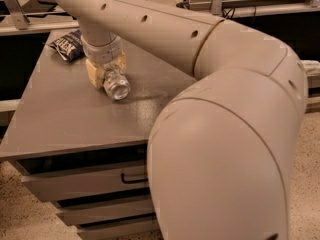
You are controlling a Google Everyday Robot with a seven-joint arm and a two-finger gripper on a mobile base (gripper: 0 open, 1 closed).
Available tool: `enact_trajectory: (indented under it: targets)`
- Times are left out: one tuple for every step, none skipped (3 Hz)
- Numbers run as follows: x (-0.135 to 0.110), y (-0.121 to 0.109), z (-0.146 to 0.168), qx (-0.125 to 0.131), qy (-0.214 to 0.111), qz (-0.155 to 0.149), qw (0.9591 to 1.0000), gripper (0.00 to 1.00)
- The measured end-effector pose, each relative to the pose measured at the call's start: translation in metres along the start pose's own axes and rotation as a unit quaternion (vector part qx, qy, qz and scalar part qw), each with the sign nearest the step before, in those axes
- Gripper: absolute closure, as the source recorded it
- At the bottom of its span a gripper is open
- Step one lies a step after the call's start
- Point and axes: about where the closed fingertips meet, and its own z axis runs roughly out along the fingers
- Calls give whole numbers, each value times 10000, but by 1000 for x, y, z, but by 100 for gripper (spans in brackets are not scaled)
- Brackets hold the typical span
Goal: Place 7up can upright
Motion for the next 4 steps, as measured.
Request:
enact_trajectory:
  targets:
    - [-1,-6,-12,219,-127,-22,9997,64]
    - [6,-17,-40,262,-623,-186,9975,87]
    - [25,-27,-66,60,-1387,-531,9889,100]
    - [42,-23,-70,-456,-2071,-815,9739,100]
